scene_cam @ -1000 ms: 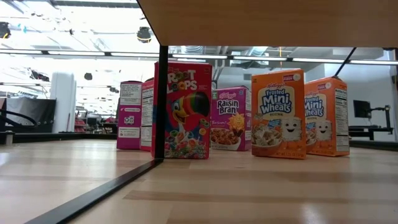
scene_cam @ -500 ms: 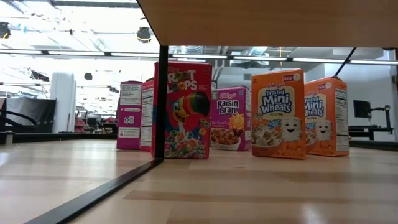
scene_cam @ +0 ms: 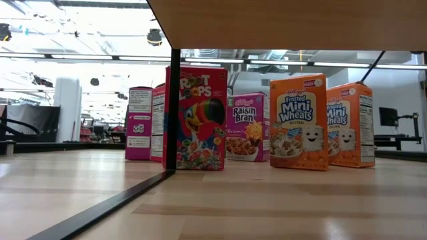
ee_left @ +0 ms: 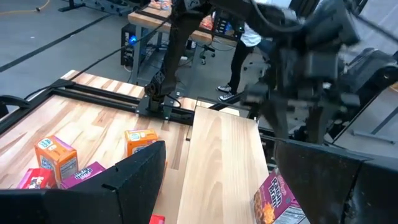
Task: Stack cereal on shelf
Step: Put the purple cereal box on the middle left shelf
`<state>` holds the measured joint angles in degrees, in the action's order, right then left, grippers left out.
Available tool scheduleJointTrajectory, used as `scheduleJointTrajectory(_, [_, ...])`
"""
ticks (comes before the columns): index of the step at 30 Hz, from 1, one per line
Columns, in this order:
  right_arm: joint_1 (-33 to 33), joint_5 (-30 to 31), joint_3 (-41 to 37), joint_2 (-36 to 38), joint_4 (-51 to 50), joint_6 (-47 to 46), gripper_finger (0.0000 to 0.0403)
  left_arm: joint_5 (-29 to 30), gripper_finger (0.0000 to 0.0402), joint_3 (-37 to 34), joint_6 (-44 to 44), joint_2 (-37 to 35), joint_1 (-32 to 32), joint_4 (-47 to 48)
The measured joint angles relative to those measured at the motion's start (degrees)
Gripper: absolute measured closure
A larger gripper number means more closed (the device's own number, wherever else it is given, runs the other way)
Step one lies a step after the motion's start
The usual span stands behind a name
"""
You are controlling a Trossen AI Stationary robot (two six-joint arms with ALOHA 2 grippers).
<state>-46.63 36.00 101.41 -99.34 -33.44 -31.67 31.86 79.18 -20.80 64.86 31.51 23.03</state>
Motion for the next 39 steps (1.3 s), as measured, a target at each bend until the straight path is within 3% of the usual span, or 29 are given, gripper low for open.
scheduleJointTrajectory(3, [-0.1, 3.3, 0.0, 3.4, -5.0, 0.2, 0.0154, 0.4, 0.0111, 0.0, 0.0, 0.0, 0.0, 0.7])
scheduleJointTrajectory(6, [0.9, 7.8, 0.0, 6.0, -17.1, -5.2, 0.0154, 0.4, 0.0111, 0.0, 0.0, 0.0, 0.0, 0.8])
scheduleJointTrajectory(9, [3.3, 7.0, 0.0, 7.2, -29.1, -11.4, 0.0154, 0.4, 0.0111, 0.0, 0.4, 0.0, 0.0, 0.8])
scheduleJointTrajectory(13, [7.0, 4.5, -2.8, 8.1, -36.3, -14.3, 0.0154, 0.5, 0.0111, 0.0, 0.6, 0.0, 0.0, 1.9])
scheduleJointTrajectory(18, [11.1, 0.0, -7.9, 8.0, -33.4, -9.9, 0.0155, 0.5, 0.0111, 0.0, 0.8, -0.1, -0.3, 3.8])
scheduleJointTrajectory(21, [14.1, -2.0, -9.4, 7.9, -26.4, -3.4, 0.0155, -0.5, 0.0111, -0.1, 0.8, -1.5, -1.8, 6.6])
scheduleJointTrajectory(28, [21.4, -7.6, -9.6, 10.1, -21.1, 5.0, 0.0155, 0.6, 0.0111, -3.0, -6.4, -7.3, -13.3, 20.6])
scheduleJointTrajectory(39, [25.5, -7.6, -9.5, 13.8, -25.3, 0.4, 0.0155, 7.0, 0.0111, -19.0, -30.6, -2.0, -20.2, 22.3])
